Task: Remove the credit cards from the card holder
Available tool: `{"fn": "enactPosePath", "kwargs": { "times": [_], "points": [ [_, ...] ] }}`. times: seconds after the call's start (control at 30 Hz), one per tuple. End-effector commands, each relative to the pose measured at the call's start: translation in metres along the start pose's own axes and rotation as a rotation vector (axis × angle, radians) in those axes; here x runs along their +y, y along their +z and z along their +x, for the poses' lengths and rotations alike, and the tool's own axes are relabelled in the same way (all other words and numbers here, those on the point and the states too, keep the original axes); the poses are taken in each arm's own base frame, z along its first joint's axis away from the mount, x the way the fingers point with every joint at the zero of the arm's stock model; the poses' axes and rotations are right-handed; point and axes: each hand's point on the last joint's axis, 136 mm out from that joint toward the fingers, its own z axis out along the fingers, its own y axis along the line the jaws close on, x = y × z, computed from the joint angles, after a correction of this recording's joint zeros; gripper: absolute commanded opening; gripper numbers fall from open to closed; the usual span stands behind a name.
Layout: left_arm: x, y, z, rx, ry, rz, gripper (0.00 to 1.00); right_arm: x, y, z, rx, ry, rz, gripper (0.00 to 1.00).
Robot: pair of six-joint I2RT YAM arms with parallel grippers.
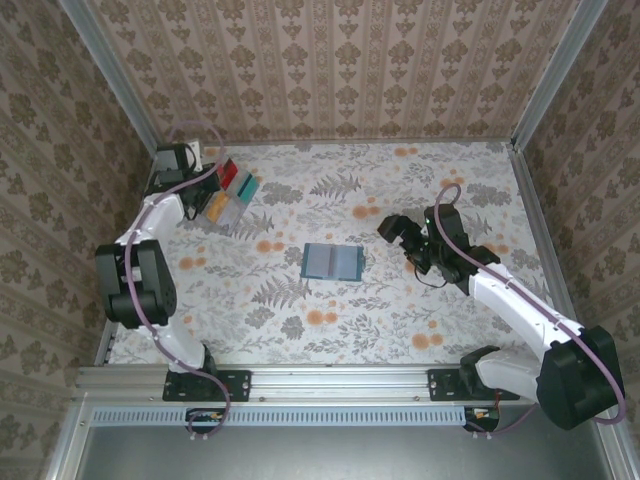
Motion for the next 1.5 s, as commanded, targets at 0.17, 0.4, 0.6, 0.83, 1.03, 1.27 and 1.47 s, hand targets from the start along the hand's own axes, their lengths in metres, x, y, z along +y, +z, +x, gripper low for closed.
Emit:
{"fn": "enactPosePath", "kwargs": {
  "times": [0.17, 0.4, 0.6, 0.83, 1.03, 1.27, 1.47],
  "points": [
    [-0.003, 0.018, -0.022, -0.04, 0.176, 0.052, 0.0, 0.012, 0.0, 0.001, -0.001, -0.017, -0.044, 1.0],
    [0.0, 0.034, -0.028, -0.055, 0.243, 0.052, 0.0, 0.018, -0.002, 0.0, -0.002, -0.021, -0.053, 1.0],
    [-0.002, 0.042, -0.03, -0.064, 0.272, 0.07, 0.0, 0.017, -0.005, 0.002, -0.007, -0.016, -0.052, 1.0],
    [-0.002, 0.054, -0.025, -0.035, 0.285, 0.094, 0.0, 0.021, -0.006, 0.004, -0.004, -0.017, -0.07, 1.0],
    [0.0, 0.06, -0.022, -0.018, 0.295, 0.088, 0.0, 0.024, -0.007, 0.004, -0.002, -0.021, -0.079, 1.0],
    [0.003, 0.067, -0.021, 0.006, 0.31, 0.089, 0.0, 0.025, -0.006, 0.006, 0.004, -0.021, -0.08, 1.0],
    [0.003, 0.07, -0.018, 0.027, 0.313, 0.094, 0.02, 0.032, -0.003, 0.01, 0.027, -0.02, -0.105, 1.0]
  ]
}}
